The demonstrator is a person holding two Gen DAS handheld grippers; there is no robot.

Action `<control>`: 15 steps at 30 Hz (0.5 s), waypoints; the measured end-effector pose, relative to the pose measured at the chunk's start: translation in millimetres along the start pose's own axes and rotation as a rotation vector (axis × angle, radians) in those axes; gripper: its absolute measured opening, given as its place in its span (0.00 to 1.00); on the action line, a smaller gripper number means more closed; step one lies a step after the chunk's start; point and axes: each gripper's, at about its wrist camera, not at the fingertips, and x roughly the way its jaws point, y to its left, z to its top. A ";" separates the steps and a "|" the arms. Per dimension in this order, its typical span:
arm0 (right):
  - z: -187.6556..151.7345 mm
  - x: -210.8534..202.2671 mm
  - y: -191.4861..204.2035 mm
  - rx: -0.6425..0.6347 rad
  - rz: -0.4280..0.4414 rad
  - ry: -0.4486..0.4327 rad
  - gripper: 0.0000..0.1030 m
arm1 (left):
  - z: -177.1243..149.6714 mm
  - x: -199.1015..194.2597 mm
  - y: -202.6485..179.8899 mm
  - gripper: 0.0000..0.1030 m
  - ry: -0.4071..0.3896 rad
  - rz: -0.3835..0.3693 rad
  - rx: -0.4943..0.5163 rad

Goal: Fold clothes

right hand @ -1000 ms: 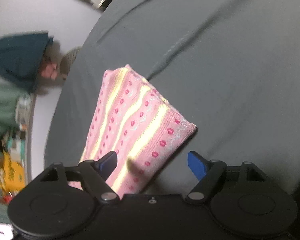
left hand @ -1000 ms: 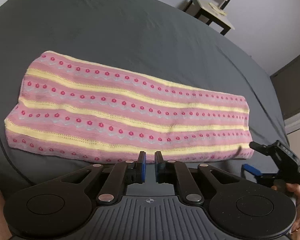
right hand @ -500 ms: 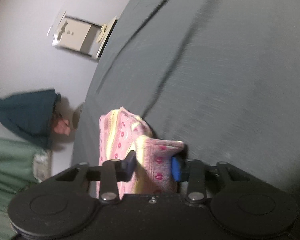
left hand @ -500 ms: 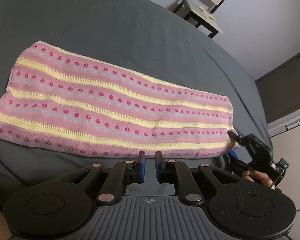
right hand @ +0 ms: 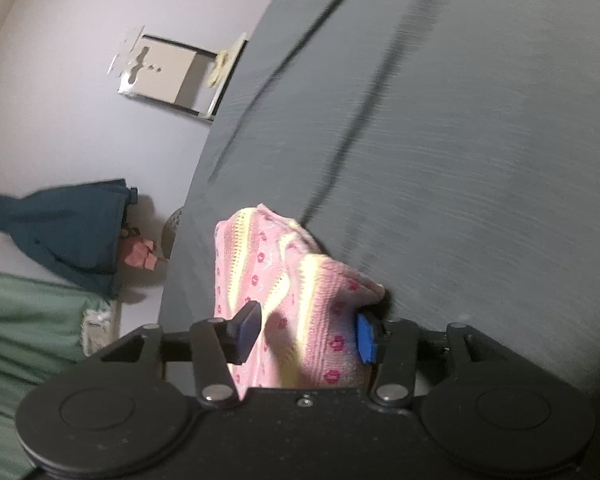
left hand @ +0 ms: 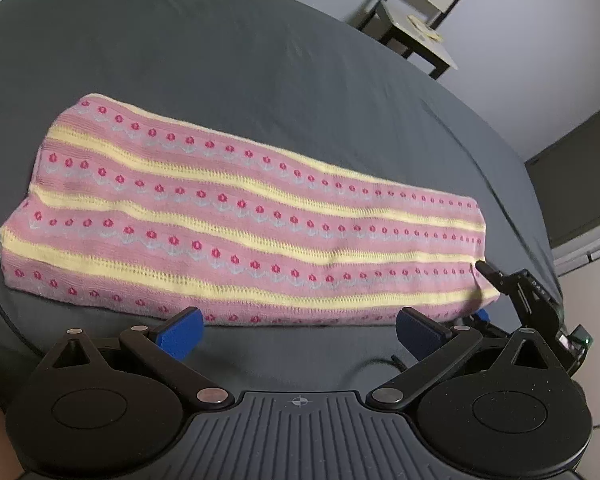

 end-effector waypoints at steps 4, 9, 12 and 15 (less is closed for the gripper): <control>2.6 -3.7 -9.3 0.037 0.012 -0.010 0.24 | 6.1 -7.5 9.8 1.00 -0.027 -0.025 -0.059; 2.7 -19.3 -8.8 0.044 0.060 -0.050 0.17 | 12.4 -17.4 23.0 1.00 -0.066 -0.020 -0.114; -0.8 -30.7 20.4 -0.116 0.080 -0.099 0.13 | 15.9 -25.2 28.4 1.00 -0.101 0.017 -0.125; -16.1 -40.8 71.4 -0.391 0.087 -0.139 0.12 | 20.0 -38.1 32.3 1.00 -0.168 0.068 -0.125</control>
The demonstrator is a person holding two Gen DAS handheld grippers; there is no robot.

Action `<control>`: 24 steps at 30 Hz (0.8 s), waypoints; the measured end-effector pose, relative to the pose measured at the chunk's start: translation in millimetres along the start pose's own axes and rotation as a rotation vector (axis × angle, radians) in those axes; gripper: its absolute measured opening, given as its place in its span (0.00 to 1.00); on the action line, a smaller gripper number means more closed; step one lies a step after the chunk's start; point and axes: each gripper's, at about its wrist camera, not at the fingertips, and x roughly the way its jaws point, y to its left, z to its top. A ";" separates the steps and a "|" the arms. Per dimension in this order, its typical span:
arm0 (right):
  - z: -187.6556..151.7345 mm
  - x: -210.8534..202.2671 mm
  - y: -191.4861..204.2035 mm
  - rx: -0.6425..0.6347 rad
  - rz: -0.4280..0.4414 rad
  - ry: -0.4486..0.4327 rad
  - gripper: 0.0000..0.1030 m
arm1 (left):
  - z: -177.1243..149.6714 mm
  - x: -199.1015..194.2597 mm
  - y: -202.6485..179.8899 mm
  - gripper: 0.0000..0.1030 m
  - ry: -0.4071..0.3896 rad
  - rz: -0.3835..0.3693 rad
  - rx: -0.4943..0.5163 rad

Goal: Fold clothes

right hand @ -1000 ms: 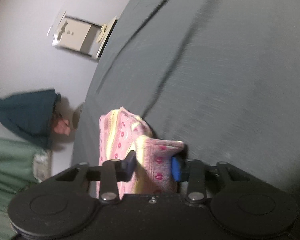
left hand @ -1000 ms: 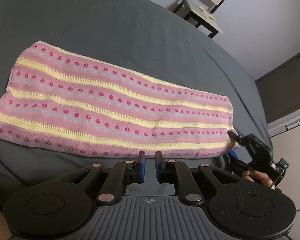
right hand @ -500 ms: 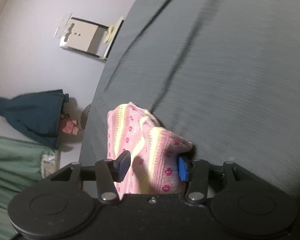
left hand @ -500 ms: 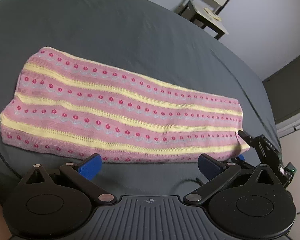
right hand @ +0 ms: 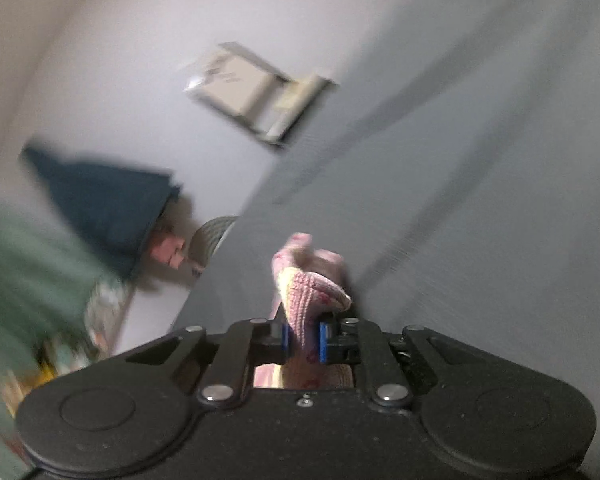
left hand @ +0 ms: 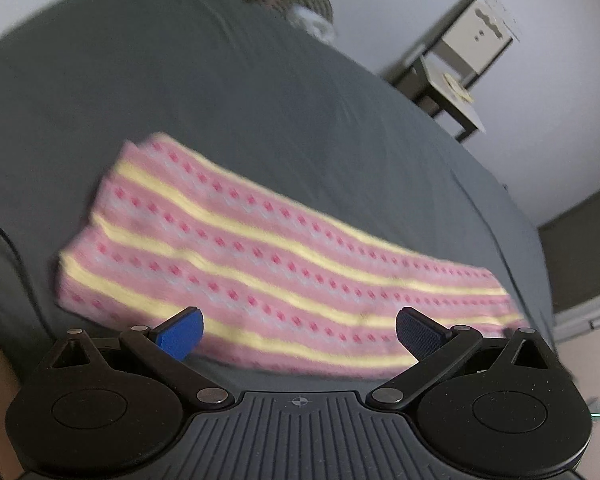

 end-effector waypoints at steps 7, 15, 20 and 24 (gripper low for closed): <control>-42.0 -16.6 137.1 -0.578 0.165 -0.019 0.12 | 19.3 -30.1 23.2 1.00 -0.122 -0.038 -0.141; -177.8 -30.7 236.7 -1.045 0.455 0.013 0.11 | 23.3 -54.3 65.2 1.00 -0.220 -0.075 -0.329; -266.2 5.8 245.8 -1.191 0.471 0.226 0.11 | 18.8 -62.1 98.2 1.00 -0.271 -0.053 -0.459; -278.1 2.7 239.3 -1.223 0.471 0.215 0.11 | 16.0 -60.5 112.4 1.00 -0.278 -0.054 -0.530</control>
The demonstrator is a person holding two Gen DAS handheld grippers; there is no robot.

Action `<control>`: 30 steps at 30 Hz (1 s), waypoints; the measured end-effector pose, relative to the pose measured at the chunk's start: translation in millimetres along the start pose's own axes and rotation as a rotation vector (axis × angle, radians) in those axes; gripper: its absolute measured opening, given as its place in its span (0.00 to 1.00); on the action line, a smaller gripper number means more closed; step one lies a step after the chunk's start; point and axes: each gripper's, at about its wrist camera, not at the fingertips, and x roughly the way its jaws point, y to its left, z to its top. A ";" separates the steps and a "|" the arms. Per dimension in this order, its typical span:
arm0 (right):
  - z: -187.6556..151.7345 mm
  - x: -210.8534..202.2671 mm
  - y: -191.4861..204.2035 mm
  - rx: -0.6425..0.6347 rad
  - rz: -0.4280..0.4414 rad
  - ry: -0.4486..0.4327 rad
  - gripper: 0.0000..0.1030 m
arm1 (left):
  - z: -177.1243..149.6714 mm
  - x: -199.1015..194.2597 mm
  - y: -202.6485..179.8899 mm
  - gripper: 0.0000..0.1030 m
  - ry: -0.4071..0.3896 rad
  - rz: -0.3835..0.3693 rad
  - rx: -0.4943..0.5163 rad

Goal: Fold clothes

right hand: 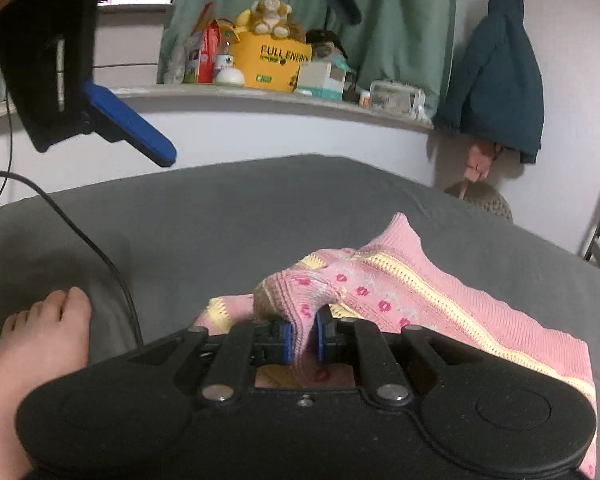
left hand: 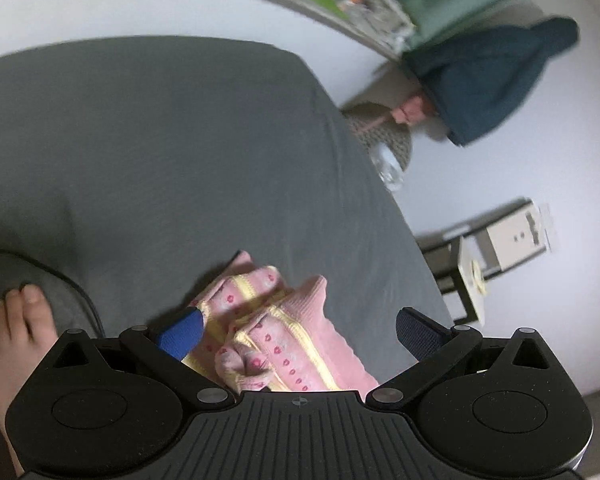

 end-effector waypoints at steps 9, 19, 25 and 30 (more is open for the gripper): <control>52.1 -46.1 -64.7 0.365 -0.008 -0.296 0.11 | 3.7 -12.7 -3.9 1.00 -0.132 -0.014 -0.005; 7.9 4.7 -3.3 0.094 0.080 0.051 0.21 | 3.7 -6.5 -3.9 1.00 -0.125 -0.002 -0.015; 13.3 -33.5 -21.0 -0.059 0.079 -0.046 0.58 | 1.8 -7.9 6.2 1.00 -0.128 0.006 -0.036; -9.1 -50.8 -40.5 -0.367 -0.029 -0.005 0.64 | -5.4 3.9 20.5 1.00 -0.032 0.015 -0.013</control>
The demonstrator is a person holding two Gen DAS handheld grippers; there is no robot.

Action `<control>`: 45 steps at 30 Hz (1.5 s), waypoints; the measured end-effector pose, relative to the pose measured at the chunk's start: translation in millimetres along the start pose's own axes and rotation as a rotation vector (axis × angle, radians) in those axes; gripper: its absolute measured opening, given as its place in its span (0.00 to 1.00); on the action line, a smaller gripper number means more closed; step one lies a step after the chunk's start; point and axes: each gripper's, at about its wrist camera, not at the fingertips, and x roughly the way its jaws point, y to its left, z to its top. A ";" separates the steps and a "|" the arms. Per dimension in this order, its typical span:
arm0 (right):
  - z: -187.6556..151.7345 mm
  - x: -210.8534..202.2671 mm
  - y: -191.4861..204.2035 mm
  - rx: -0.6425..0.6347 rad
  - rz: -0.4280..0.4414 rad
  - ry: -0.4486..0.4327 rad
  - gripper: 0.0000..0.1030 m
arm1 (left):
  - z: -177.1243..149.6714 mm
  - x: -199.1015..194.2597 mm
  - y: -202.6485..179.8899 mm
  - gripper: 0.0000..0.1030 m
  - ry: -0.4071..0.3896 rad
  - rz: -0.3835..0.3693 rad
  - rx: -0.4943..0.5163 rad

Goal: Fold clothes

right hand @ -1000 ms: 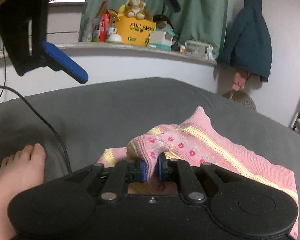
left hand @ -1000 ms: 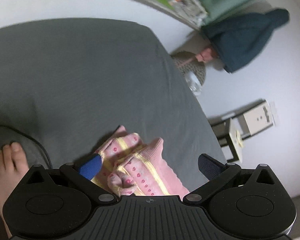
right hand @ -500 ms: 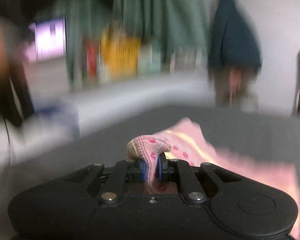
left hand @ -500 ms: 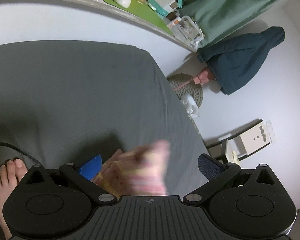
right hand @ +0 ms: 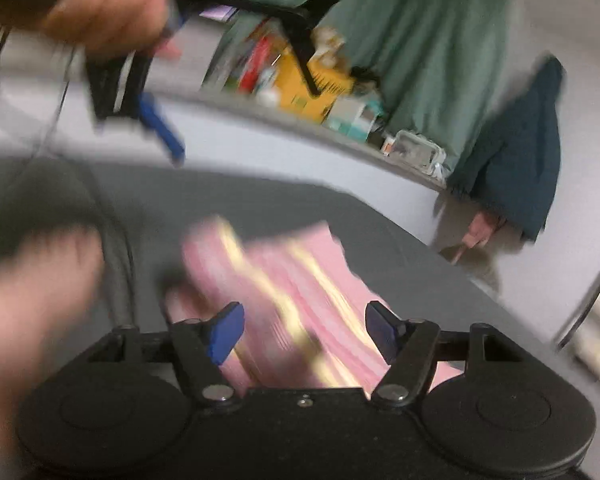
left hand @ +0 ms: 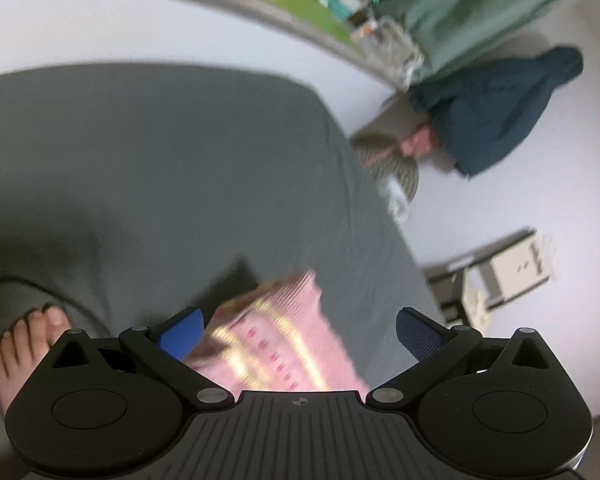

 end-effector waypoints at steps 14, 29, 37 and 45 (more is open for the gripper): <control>-36.1 5.6 -17.6 -0.002 -0.058 0.152 0.59 | -18.8 57.9 37.8 0.90 0.148 0.066 -0.017; -48.7 -2.7 -16.5 -0.069 -0.068 0.160 0.47 | -28.1 75.0 34.7 0.19 0.076 0.057 -0.004; -47.9 15.1 15.9 -0.367 -0.070 0.129 0.40 | -27.6 72.7 35.0 0.19 0.060 0.028 0.002; -45.2 -1.5 -9.8 -0.320 -0.185 0.083 0.08 | -31.3 70.9 29.9 0.19 0.094 -0.009 0.048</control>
